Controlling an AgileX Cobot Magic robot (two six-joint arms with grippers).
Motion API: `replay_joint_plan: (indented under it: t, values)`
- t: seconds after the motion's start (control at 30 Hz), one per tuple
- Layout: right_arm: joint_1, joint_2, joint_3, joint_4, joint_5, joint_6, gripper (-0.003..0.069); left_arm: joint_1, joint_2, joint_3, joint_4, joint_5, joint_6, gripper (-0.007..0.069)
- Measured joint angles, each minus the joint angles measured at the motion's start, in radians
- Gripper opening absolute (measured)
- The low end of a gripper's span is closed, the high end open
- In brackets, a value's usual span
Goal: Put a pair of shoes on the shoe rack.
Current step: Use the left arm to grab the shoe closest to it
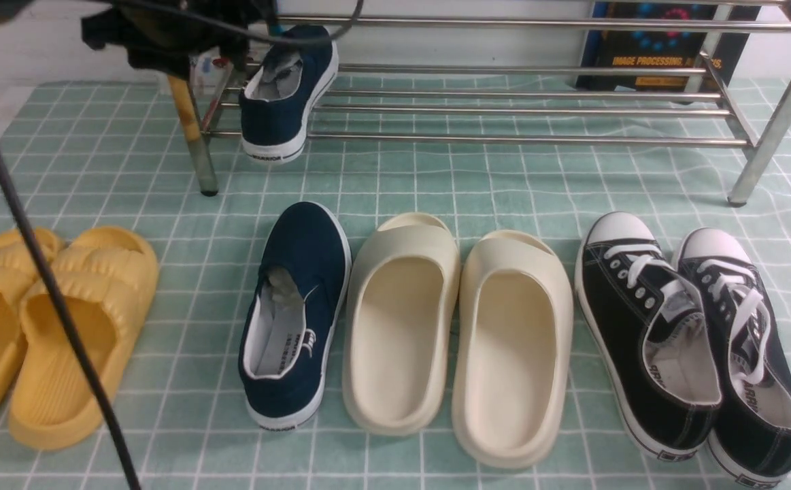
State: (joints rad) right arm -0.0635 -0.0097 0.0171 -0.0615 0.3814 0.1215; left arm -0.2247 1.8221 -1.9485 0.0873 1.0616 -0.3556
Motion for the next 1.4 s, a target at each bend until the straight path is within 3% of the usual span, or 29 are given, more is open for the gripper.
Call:
replay_joint_plan:
  t: [0.17,0.37,0.47,0.6,0.7,0.93,1.1,1.17,1.3,1.4]
  values:
    - [0.0,0.0,0.0,0.0,0.0,0.0,0.0246,0.0,-0.11,0.016,-0.057,0.166,0.056,0.0449]
    - [0.0,0.0,0.0,0.0,0.0,0.0,0.0246,-0.033,-0.218,0.318,-0.082,0.176,0.061,0.0413]
    - [0.0,0.0,0.0,0.0,0.0,0.0,0.0246,-0.075,-0.245,0.511,-0.087,0.11,0.044,0.0395]
    - [0.0,0.0,0.0,0.0,0.0,0.0,0.0246,-0.135,-0.234,0.752,-0.101,-0.122,0.007,0.0381]
    - [0.0,0.0,0.0,0.0,0.0,0.0,0.0246,-0.139,-0.205,0.815,-0.103,-0.2,-0.025,0.0381]
    - [0.0,0.0,0.0,0.0,0.0,0.0,0.0246,-0.139,-0.122,0.827,-0.094,-0.21,-0.04,0.0352]
    - [0.0,0.0,0.0,0.0,0.0,0.0,0.0246,-0.139,-0.069,0.827,-0.112,-0.211,-0.04,0.0257]
    - [0.0,0.0,0.0,0.0,0.0,0.0,0.0246,-0.139,-0.057,0.827,-0.114,-0.208,-0.04,0.0154]
    - [0.0,0.0,0.0,0.0,0.0,0.0,0.0246,-0.139,-0.082,0.82,-0.114,-0.189,-0.039,0.0021]
    - [0.0,0.0,0.0,0.0,0.0,0.0,0.0246,-0.139,-0.123,0.796,-0.114,-0.154,-0.03,-0.0003]
